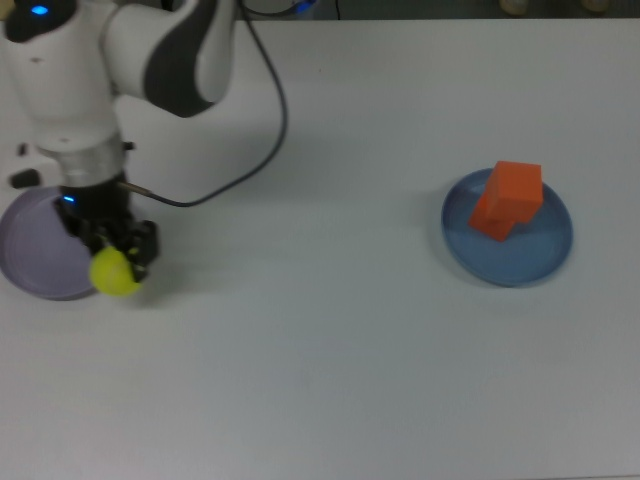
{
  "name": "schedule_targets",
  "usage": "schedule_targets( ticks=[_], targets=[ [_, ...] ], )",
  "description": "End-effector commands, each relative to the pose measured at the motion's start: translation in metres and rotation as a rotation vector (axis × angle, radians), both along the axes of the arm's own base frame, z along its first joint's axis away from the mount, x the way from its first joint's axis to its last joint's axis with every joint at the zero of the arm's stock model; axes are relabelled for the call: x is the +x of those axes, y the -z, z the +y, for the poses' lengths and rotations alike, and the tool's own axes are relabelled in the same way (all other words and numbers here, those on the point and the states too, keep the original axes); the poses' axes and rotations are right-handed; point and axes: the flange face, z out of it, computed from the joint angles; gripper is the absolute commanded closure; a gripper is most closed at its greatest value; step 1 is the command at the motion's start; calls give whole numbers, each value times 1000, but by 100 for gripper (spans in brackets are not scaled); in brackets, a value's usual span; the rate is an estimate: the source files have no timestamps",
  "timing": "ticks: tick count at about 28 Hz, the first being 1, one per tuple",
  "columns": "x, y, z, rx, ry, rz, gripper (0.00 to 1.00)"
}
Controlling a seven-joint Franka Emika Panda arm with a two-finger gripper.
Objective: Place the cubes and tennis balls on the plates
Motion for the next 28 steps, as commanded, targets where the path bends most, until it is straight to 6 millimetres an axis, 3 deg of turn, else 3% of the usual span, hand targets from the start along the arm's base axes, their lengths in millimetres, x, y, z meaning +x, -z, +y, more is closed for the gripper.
schedule_targets(
  ticks=[1, 5, 11, 12, 13, 14, 15, 21, 26, 28],
  targets=[
    [-9, 3, -56, -2, 57, 7, 100],
    [-11, 12, -76, -10, 75, 21, 100],
    [-16, 25, -82, -14, 69, 47, 100],
    [-17, 26, -84, -14, 65, 52, 96],
    [-18, 26, -83, -14, 55, 61, 67],
    [-19, 28, -83, -14, 46, 76, 18],
    [-21, 28, -82, -12, 37, 91, 0],
    [-32, -7, -87, 19, 12, 117, 0],
    [-47, -49, -66, 26, -54, 158, 0],
    [-58, -72, -46, 32, -93, 197, 0]
  ],
)
